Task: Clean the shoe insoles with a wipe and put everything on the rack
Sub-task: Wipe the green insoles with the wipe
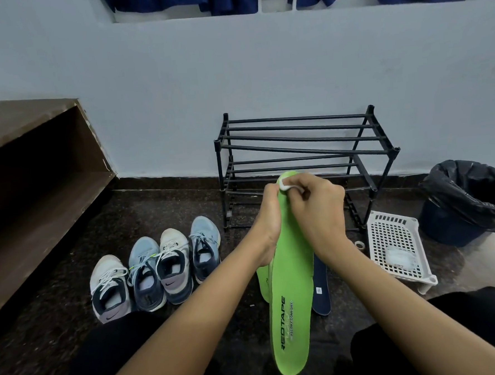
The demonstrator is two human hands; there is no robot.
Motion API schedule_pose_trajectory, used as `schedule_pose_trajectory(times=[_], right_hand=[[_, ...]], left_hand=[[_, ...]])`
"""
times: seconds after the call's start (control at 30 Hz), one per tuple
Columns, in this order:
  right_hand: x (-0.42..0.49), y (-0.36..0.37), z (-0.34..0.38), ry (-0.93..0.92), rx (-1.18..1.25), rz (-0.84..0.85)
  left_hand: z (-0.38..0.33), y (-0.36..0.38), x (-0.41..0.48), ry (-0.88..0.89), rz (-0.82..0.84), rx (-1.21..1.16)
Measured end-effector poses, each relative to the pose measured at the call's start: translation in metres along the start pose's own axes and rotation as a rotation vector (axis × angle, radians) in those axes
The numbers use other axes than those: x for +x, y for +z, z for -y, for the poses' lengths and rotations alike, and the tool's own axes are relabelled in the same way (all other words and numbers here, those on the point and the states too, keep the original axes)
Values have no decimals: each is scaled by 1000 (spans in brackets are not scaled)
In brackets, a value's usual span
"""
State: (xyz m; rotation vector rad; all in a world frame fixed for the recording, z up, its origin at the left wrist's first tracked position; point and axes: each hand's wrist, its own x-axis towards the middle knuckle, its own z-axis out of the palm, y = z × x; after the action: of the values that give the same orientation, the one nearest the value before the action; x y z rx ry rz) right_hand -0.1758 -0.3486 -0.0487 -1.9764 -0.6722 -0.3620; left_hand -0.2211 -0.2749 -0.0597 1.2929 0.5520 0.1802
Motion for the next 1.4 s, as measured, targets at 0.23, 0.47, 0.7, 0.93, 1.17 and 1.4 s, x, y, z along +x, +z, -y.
schedule_pose_trajectory(times=[0.23,0.47,0.7,0.93,1.17,1.4], right_hand=[[-22,7,15,-23,87,108],[-14,5,14,-4,69,103],[17,-10,-3,55,-34,15],[21,-10,-12,142,-184,124],[4,-10,-7,114,-290,273],[-10,-17,3,38,-439,408]], left_hand=[[-9,-15,5,-31,-72,-43],[-6,-10,5,-28,-45,-40],[4,6,-3,-5,25,1],[-6,-2,-2,3,52,-20],[-8,-11,0,14,32,-23],[-11,-14,-3,6,-44,-29]])
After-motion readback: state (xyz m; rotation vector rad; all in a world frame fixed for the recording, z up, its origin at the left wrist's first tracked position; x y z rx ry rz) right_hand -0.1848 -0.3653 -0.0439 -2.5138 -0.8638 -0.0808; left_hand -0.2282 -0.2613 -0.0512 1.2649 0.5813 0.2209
